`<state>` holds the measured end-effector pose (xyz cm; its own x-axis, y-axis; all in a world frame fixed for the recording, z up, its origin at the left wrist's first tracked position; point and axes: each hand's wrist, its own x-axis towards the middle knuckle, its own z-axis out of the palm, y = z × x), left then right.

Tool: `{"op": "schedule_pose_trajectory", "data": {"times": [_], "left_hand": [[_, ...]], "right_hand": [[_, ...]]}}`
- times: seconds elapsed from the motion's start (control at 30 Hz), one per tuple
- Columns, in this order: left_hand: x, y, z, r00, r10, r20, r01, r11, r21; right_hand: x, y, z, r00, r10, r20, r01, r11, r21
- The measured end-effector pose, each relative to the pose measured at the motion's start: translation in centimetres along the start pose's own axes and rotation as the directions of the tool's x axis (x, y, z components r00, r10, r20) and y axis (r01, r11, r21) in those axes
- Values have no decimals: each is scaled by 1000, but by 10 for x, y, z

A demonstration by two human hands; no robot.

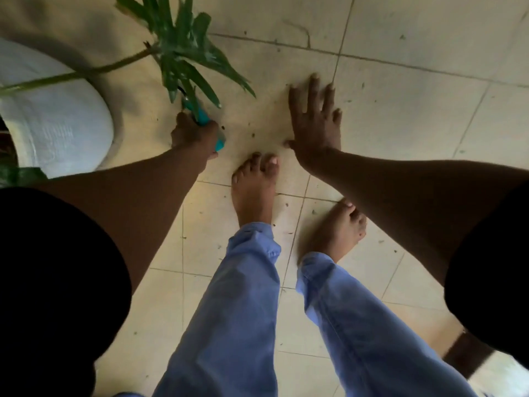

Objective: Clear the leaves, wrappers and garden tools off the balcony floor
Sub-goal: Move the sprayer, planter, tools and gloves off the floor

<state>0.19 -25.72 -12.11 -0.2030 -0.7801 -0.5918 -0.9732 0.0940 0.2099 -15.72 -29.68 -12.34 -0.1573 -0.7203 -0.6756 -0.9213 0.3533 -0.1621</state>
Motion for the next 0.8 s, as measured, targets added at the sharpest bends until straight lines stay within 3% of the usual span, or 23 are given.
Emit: {"op": "schedule_pose_trajectory", "data": {"times": [0.07, 0.1, 0.13, 0.2, 0.23, 0.27, 0.33, 0.37, 0.43, 0.47, 0.57, 0.7, 0.8], "left_hand": [[-20, 9, 1, 998, 23, 64, -19, 998, -63], [-21, 10, -6, 995, -14, 102, 33, 980, -195], [-13, 5, -21, 989, -70, 128, 104, 952, -288], [13, -3, -51, 960, -275, 55, 269, 850, -454], [19, -1, -78, 950, -311, 18, 273, 805, -526], [14, 11, -108, 961, -277, 9, 230, 779, -583], [-8, 24, -134, 997, -71, -1, 46, 660, -750], [-7, 28, -137, 992, -122, 21, 98, 671, -735], [7, 37, -140, 899, -298, 322, 439, 605, -664], [13, 38, -146, 860, -306, 408, 507, 601, -618], [4, 63, -167, 877, -203, 435, 443, 692, -570], [-35, 109, -199, 927, -29, 374, 199, 883, -425], [-66, 138, -220, 901, 127, 414, 12, 949, -316]], "right_hand": [[1, 0, -3, 1000, -5, 3, 5, 1000, 12], [2, 1, -5, 1000, -7, 8, 7, 1000, 11], [1, 2, -8, 1000, -9, 20, 9, 1000, 10], [1, 5, -17, 997, -25, 71, 24, 999, 23], [2, 7, -26, 993, -32, 110, 28, 999, 33], [5, 8, -37, 988, -32, 153, 25, 999, 44], [13, 12, -67, 973, -23, 231, 2, 996, 92], [15, 14, -86, 963, -14, 269, -31, 986, 163], [11, 16, -121, 946, 22, 325, -157, 905, 396], [4, 16, -134, 941, 43, 337, -220, 832, 510], [-34, 17, -161, 925, 130, 356, -352, 641, 682], [-110, 15, -177, 854, 302, 424, -519, 448, 728], [-173, 12, -186, 797, 365, 481, -572, 202, 795]]}}
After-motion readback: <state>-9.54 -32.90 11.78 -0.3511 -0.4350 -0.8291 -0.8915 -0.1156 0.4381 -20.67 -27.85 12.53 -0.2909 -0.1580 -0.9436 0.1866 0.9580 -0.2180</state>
